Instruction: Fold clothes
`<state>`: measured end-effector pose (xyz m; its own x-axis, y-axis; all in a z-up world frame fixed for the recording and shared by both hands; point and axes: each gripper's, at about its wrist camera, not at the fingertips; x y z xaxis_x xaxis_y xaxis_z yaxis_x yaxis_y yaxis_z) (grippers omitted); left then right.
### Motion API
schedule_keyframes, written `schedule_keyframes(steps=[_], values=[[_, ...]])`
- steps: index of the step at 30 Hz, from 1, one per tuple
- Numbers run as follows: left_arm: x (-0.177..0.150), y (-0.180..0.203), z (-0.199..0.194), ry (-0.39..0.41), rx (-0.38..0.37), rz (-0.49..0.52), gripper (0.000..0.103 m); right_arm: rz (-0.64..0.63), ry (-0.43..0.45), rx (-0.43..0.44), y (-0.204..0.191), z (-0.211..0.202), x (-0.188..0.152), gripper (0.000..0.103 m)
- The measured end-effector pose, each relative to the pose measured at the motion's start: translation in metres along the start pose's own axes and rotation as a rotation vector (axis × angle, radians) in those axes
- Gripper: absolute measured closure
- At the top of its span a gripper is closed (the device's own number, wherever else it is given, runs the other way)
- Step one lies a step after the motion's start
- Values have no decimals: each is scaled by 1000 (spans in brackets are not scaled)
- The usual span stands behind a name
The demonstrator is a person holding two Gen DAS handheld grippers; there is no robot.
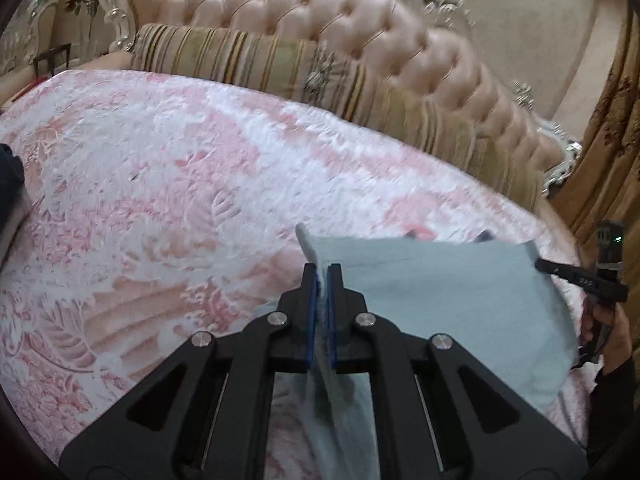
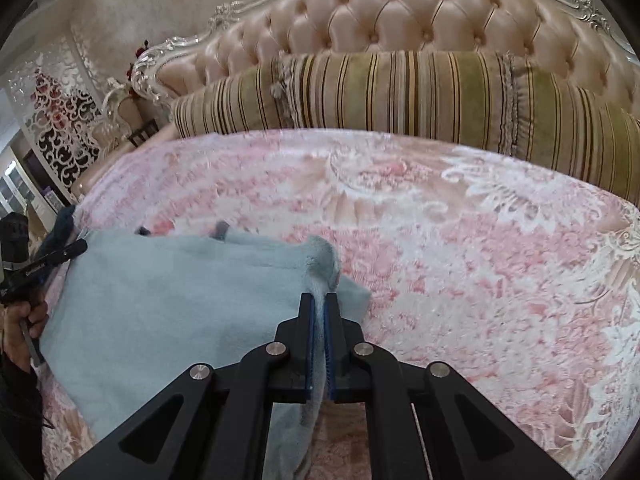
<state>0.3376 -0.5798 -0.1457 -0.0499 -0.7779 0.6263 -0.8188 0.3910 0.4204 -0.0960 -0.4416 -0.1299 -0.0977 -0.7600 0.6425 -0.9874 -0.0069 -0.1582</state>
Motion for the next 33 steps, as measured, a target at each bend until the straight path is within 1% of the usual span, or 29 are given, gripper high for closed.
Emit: schedule_keyframes(steps=[6,8,13,17,19,20,23,25,27,29,30,31,32,33], values=[[-5,1,7,-17,33,12,97,8,-19,6,3,6,-6,99],[-6,1,6,-18,46,17,94,-1,-21,-2,2,7,-6,99],[-5,-9,4,-2,77,5,92,5,-19,4,4,8,-5,99],[-5,-6,4,2,108,26,92,5,-19,2,4,7,-6,99],[-4,-5,4,19,182,42,92,8,-20,2,4,7,-6,98],[-3,-7,3,24,201,42,92,9,-21,1,4,7,-5,98],[0,-12,-4,43,218,29,92,8,-25,-9,4,4,-3,96],[2,-9,-8,55,245,46,92,11,-13,-27,4,-4,0,95],[3,-2,-13,64,260,73,91,3,-1,-70,5,-14,3,89],[4,10,-17,70,277,113,91,-15,11,-149,5,-30,6,69],[3,16,-19,70,288,129,90,-23,25,-189,3,-37,7,66],[2,23,-21,66,295,146,87,-25,46,-226,1,-48,7,63],[-1,31,-24,60,290,160,74,-22,67,-228,-4,-58,7,61],[-4,39,-27,54,284,174,65,-19,82,-204,-10,-67,6,61]])
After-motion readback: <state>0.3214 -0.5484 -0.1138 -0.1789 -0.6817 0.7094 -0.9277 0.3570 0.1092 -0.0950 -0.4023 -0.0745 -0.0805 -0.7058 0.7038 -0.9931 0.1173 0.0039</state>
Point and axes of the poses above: each gripper's, at about its wrist camera, not at the fingertips, and z roughly the way its jaws point, y to its right, x to its top, and after that the axes turned 8 degrees about -z, right-handed
